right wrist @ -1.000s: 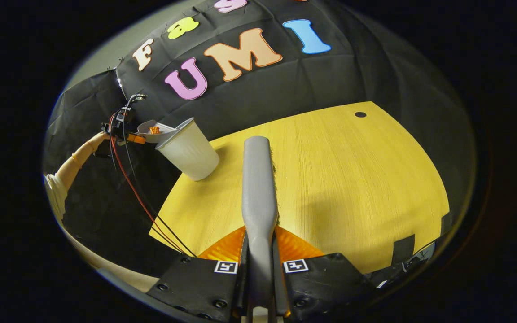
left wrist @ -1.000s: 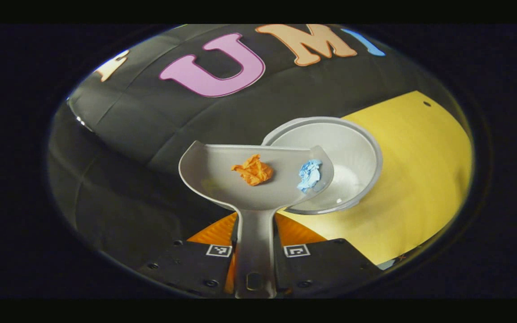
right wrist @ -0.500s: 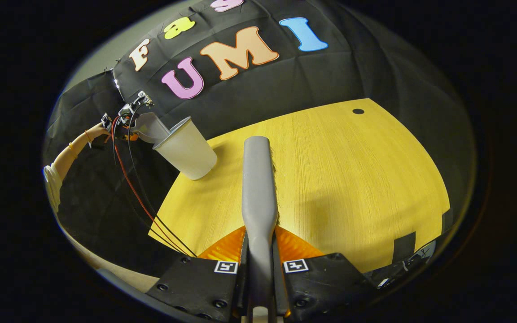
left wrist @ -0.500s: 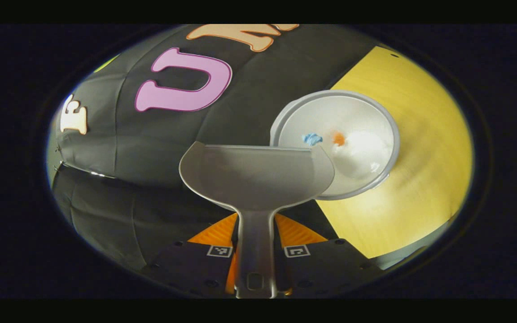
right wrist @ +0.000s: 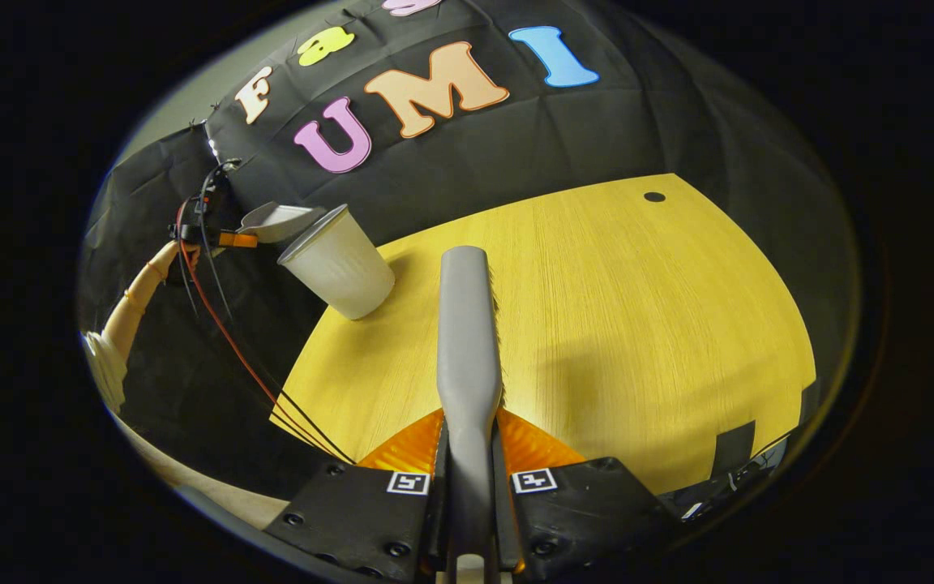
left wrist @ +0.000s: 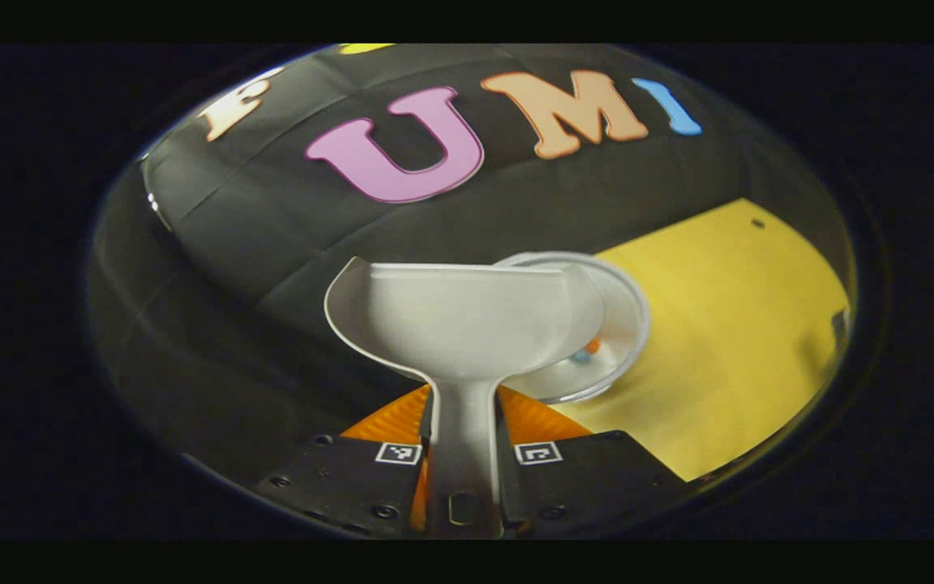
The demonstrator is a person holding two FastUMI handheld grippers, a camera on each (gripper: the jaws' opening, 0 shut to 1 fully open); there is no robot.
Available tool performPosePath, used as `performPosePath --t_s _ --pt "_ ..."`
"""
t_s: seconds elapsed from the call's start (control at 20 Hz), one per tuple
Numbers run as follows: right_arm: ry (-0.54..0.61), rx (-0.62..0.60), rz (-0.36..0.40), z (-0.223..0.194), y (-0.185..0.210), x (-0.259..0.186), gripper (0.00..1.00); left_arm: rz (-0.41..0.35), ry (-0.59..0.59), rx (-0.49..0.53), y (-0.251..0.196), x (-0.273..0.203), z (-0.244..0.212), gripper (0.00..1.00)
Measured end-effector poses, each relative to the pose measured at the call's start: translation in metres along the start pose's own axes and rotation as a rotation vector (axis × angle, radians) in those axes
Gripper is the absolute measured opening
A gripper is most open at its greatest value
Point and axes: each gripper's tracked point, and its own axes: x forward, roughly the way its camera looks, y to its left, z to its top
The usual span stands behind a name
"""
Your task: Pick up the small broom and dustpan from the desktop, sweep the trash into the dustpan with the broom, and then empty the trash into the garbage bin.
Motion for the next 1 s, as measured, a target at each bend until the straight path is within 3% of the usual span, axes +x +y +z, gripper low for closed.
performPosePath --t_s 0.25,0.5,0.8,1.0 --pt "0.002 -0.003 -0.016 0.003 -0.004 0.008 0.22 -0.205 -0.260 -0.078 -0.084 -0.058 0.063 0.28" --pt "0.003 -0.001 -0.048 0.005 -0.010 0.011 0.21 -0.406 -0.276 -0.189 -0.208 -0.064 0.046 0.27" --pt "0.044 -0.011 -0.093 -0.003 -0.017 0.033 0.22 -0.372 -0.181 -0.134 -0.279 -0.037 -0.031 0.28" --pt "0.064 -0.028 -0.142 -0.007 -0.025 0.053 0.21 -0.393 -0.045 -0.203 -0.320 -0.021 -0.105 0.28"
